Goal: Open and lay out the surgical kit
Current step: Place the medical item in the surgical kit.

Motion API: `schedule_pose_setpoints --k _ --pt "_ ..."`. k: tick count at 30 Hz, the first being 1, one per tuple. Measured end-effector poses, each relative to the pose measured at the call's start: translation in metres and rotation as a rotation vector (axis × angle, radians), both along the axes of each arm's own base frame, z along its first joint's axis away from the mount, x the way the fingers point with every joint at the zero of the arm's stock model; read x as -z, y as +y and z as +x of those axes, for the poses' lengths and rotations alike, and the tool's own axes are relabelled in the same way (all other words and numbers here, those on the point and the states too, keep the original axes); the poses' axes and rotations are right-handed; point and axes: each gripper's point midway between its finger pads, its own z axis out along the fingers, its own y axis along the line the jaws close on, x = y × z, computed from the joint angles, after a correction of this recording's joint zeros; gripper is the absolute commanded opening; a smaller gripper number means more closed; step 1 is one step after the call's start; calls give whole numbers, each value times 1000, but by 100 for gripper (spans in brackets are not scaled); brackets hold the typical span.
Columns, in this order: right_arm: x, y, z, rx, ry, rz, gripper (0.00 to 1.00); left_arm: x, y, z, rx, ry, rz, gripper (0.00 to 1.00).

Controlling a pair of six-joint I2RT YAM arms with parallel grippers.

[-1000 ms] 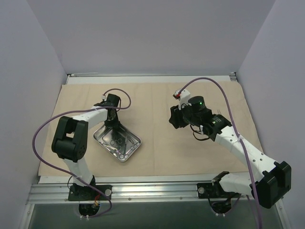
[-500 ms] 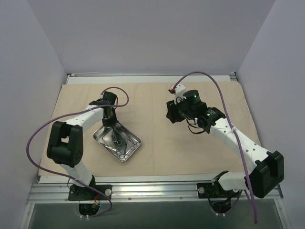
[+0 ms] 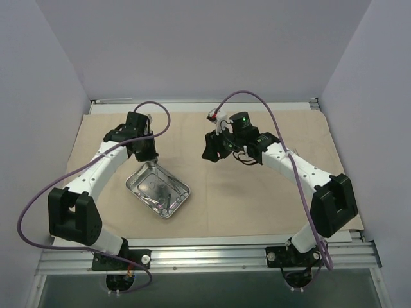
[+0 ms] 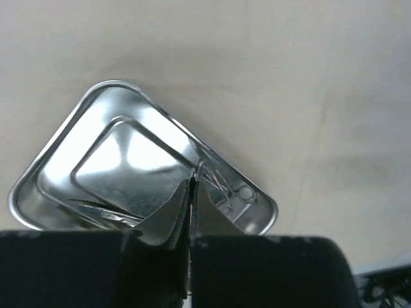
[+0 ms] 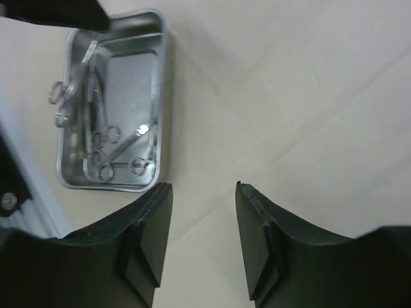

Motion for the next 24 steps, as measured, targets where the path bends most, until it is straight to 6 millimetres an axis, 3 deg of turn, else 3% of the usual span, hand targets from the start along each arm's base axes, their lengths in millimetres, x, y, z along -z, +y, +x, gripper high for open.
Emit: schedule_pose_setpoints --k 10,14,24 --pt "-61 61 -31 -332 49 403 52 -66 -57 -9 242 -135 -301 2" --pt "-68 70 -35 -374 93 472 52 -90 -75 -6 313 -197 -396 2" --pt "-84 79 -41 -386 182 640 53 -126 -105 -4 400 -271 -578 2"
